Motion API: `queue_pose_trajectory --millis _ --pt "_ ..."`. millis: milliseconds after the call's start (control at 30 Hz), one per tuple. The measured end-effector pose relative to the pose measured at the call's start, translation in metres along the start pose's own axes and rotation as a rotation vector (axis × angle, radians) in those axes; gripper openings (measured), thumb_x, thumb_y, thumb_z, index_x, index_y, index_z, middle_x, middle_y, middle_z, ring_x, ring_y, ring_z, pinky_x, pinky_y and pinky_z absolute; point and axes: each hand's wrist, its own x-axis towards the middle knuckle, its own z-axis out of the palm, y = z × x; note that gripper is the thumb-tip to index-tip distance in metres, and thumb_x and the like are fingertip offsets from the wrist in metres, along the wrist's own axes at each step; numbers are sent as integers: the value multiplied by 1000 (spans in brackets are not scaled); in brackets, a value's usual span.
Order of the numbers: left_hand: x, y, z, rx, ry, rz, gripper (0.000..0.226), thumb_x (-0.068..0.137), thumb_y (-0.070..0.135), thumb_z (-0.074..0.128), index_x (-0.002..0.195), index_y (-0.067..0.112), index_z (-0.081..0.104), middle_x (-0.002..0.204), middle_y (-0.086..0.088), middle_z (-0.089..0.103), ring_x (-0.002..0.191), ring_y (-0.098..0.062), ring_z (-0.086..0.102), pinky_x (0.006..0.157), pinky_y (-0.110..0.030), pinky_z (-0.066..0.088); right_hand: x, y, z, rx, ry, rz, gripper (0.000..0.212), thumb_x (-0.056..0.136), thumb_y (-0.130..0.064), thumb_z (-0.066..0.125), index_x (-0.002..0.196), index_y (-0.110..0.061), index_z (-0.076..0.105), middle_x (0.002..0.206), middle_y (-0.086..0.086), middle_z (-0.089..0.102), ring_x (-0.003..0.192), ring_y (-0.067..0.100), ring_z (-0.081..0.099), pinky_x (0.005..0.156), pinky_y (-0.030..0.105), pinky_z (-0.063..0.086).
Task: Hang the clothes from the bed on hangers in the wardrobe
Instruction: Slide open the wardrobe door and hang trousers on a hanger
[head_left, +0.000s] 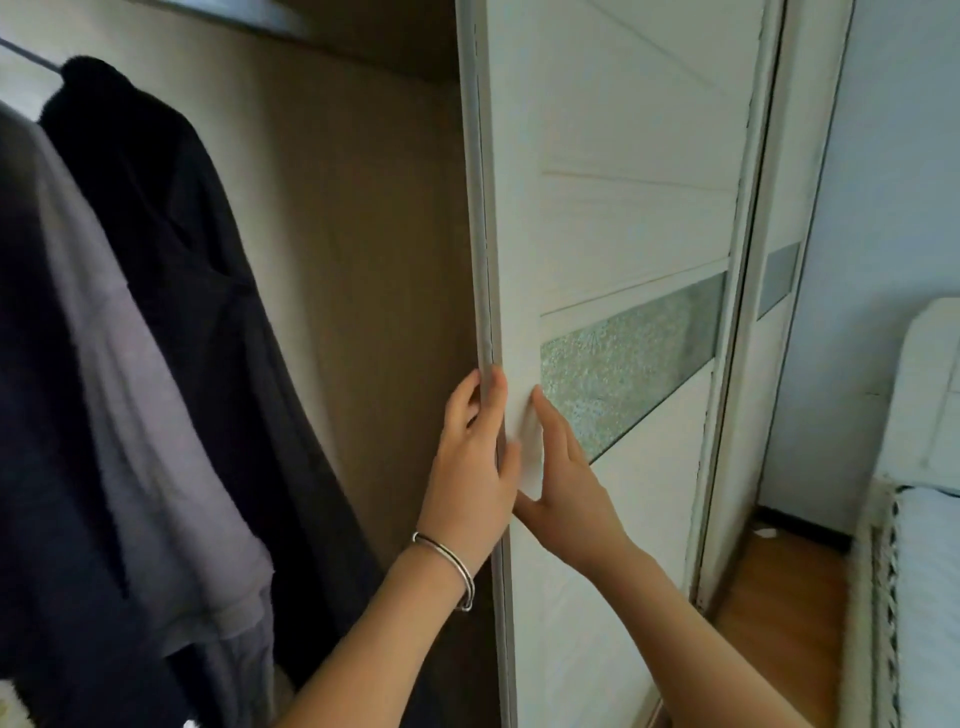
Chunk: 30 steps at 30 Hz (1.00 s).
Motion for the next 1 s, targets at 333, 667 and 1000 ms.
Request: queue_pose_trajectory --millis 333,667,1000 --pt "70 0 82 -3 -8 67 65 93 19 48 145 31 11 148 7 34 134 -11 38 105 -13 27 51 86 -31 34 -21 54 90 86 -47 54 148 -23 -8 157 -14 1 145 5 9 111 26 27" --pt "121 3 155 -16 -28 80 73 92 16 50 143 29 -1 155 9 19 139 -13 32 96 -9 20 90 156 -57 65 -36 96 89 88 -39 57 148 -20 -5 156 -11 5 135 -7 7 109 15 16" --pt "123 -3 162 -70 28 77 68 89 21 55 143 34 17 151 11 29 137 -9 34 97 -6 24 91 166 -50 94 -6 25 83 87 -40 57 134 -39 -11 144 -26 2 136 -8 3 110 16 13"
